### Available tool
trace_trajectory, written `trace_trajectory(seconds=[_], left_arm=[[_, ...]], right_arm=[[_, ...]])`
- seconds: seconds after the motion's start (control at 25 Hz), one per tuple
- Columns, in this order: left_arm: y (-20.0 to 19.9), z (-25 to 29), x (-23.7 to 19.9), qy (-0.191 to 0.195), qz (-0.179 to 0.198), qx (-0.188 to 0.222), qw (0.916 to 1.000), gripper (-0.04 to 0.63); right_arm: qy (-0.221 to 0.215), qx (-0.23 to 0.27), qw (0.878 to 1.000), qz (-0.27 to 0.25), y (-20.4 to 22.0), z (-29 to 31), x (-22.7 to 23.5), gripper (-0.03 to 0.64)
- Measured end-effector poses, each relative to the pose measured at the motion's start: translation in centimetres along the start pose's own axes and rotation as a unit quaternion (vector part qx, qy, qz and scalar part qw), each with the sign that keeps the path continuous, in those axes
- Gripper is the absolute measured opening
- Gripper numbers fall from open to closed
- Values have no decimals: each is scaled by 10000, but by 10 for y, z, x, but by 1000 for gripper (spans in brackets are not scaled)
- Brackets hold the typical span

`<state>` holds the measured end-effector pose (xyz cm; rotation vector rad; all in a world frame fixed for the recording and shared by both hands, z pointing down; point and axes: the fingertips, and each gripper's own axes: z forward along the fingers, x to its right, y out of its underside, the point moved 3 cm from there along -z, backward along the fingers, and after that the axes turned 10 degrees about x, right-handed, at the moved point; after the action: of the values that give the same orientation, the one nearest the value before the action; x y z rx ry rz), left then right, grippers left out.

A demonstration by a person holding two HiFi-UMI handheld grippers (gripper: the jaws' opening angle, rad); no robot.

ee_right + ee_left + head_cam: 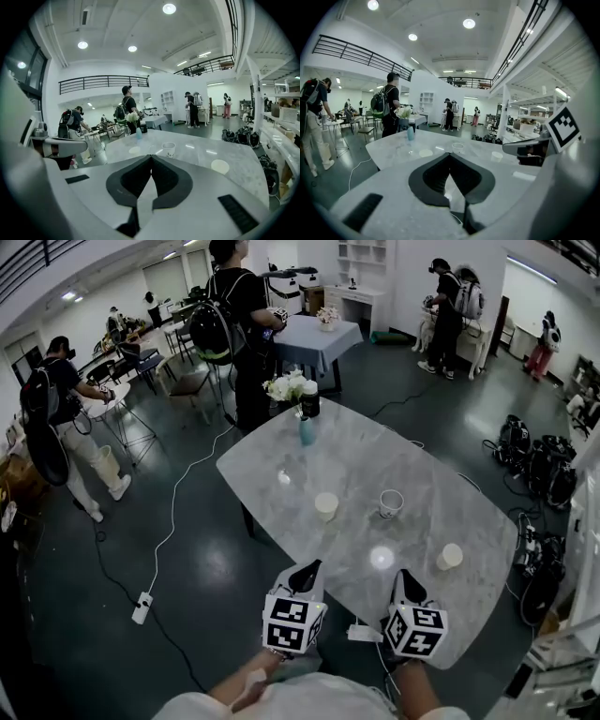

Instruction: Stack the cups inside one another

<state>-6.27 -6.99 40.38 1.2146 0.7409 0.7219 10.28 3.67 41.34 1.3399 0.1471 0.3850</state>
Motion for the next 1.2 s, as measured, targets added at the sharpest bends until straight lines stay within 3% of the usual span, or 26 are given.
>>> trace_trajectory(seconds=[0.56,0.88,1.2], left_arm=[[-10,68,-42,725,-176,-166,9971,-5],[1,106,-32,1163,-435,-288,9918,-5],[8,126,-16,1325,-413,-400,9895,-5]], right_arm=[[752,-157,9970,6,-13,46,-8,8],[1112,-262,9934,-104,-16,47,1,8],[1227,-229,9921,-72,-16,54,19,8]])
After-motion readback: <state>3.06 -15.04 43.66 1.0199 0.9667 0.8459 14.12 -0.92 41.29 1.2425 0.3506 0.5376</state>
